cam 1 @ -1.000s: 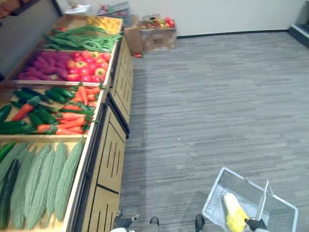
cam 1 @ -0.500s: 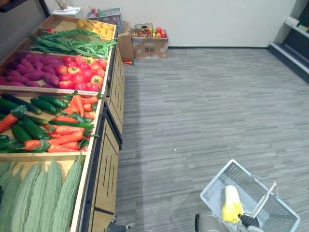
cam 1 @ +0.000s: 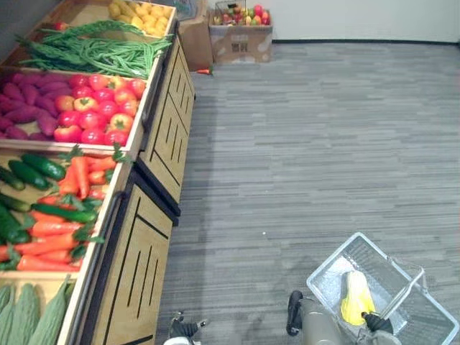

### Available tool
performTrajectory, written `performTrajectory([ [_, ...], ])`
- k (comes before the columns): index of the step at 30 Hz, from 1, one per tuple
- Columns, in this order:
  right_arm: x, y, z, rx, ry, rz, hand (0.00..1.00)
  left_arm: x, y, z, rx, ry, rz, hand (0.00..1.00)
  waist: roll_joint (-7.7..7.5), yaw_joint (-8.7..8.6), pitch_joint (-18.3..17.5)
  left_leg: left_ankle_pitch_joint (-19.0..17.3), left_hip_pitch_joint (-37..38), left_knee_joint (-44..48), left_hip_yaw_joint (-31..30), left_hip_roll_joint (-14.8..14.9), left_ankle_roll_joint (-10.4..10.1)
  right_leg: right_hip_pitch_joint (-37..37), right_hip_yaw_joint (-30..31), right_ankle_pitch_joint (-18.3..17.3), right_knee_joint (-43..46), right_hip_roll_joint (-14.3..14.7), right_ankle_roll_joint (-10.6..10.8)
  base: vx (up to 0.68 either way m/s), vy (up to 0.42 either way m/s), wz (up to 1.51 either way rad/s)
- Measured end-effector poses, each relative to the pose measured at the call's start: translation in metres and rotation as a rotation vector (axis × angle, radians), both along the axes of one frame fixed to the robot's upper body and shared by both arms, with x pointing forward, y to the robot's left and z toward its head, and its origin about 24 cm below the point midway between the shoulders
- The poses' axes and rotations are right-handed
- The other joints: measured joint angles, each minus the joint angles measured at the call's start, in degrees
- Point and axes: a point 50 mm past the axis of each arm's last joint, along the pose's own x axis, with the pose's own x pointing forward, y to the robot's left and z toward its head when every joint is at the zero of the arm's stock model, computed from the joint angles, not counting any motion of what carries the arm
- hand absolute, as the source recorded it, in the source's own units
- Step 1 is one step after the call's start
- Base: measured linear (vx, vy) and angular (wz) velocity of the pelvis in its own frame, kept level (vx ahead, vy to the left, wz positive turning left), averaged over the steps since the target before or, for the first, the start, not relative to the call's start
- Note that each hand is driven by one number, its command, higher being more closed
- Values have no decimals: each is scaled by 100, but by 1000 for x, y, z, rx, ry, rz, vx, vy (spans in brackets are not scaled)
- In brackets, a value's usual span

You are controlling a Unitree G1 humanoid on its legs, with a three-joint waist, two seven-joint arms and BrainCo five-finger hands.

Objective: Pick vegetable in the basket

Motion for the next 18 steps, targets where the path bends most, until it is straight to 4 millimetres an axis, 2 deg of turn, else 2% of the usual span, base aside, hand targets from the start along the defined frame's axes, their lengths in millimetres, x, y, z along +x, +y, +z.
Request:
performTrajectory([
  [1, -3, 2, -2, 9, 18, 1, 100, 0, 2, 1, 3, -4, 3, 0, -36, -18, 22, 584, -430, 873, -180, 31, -169, 413, -124, -31, -318, 54, -46, 490, -260, 44],
  [2, -5, 4, -3, 17, 35, 7, 100, 2, 4, 2, 6, -16, 16, 0, -91, 20, 60, 573, -867, 1862, -86, 89, -216, 857, -171, -44, -652, 130, -66, 467, -241, 35],
  [3, -5, 5, -4, 19, 40, 10, 100, 3, 5, 3, 8, -23, 21, 0, -92, 38, 60, 519, -1010, 2220, 15, 101, -231, 1023, -194, -44, -768, 150, -67, 495, -212, 24],
  [4, -5, 6, -4, 20, 46, 26, 100, 3, 6, 3, 9, -26, 31, 0, -110, 55, 71, 265, -1398, 2884, 280, 132, -128, 1502, -301, -43, -1011, 162, -66, 375, -150, 28],
  [5, -6, 8, -5, 21, 51, 38, 100, 5, 7, 4, 13, -37, 32, 0, -130, 93, 80, 16, -1741, 3142, 549, 128, -25, 1860, -379, -44, -1250, 143, -66, 394, -120, 33],
  [6, -6, 8, -5, 22, 54, 43, 100, 7, 8, 5, 15, -46, 32, 0, -134, 129, 81, -87, -1935, 3156, 679, 122, 11, 2009, -437, -45, -1368, 130, -63, 257, -22, 31],
  [8, -5, 11, -6, 20, 60, 70, 100, 12, 9, 9, 23, -76, 31, 0, -165, 258, 85, -335, -2555, 2882, 1134, 93, 105, 2327, -613, -158, -1706, 49, 122, 230, 38, 29],
  [10, -5, 11, -6, 23, 63, 65, 100, 9, 8, 7, 21, -67, 33, 0, -165, 272, 88, -395, -2840, 1344, 2046, -27, 238, 2665, -906, -219, -1901, -101, 349, 240, 116, 49],
  [11, -7, 10, -6, 18, 64, 64, 100, 6, 8, 7, 22, -63, 32, 0, -154, 273, 84, -231, -2792, 744, 2384, -89, 323, 2763, -976, -258, -1960, -125, 424, 328, 194, 56],
  [12, -13, 8, -6, 11, 74, 62, 100, -3, 5, 4, 12, -39, 33, 0, -38, 272, 17, 286, -2700, -248, 2971, -164, 416, 2936, -1092, -348, -2042, -67, 568, 345, 217, 53],
  [13, -15, 13, -8, 28, 82, 59, 100, -9, 5, 2, 9, -15, 32, 0, -111, 287, 13, 293, -2627, -443, 3244, -242, 1269, 3071, -1103, -443, -2114, -75, 603, 386, 217, 51],
  [14, -15, 20, -10, 47, 86, 60, 100, -10, 11, 2, 23, -5, 31, 0, -297, 304, -64, 249, -2582, -608, 3472, -439, 1217, 3087, -1071, -410, -2159, -241, 572, 397, 197, 31],
  [15, -12, 24, -10, 55, 75, 64, 100, -13, 15, 2, 34, 4, 32, 0, -441, 363, -92, 177, -2598, -724, 3543, -598, 1256, 3036, -1007, -342, -2233, -338, 489, 458, 227, 18],
  [16, -4, 26, -9, 61, 58, 69, 100, -16, 19, 2, 41, 19, 39, 0, -541, 384, -88, 83, -2585, -736, 3554, -724, 1417, 3045, -864, -183, -2282, -423, 365, 453, 260, 18],
  [18, 2, 30, -9, 68, 61, 89, 100, -20, 22, 0, 41, 43, 39, 0, -593, 427, -122, -75, -2415, -802, 3499, -906, 1484, 3055, -590, 24, -2006, -576, 359, 367, 249, 24],
])
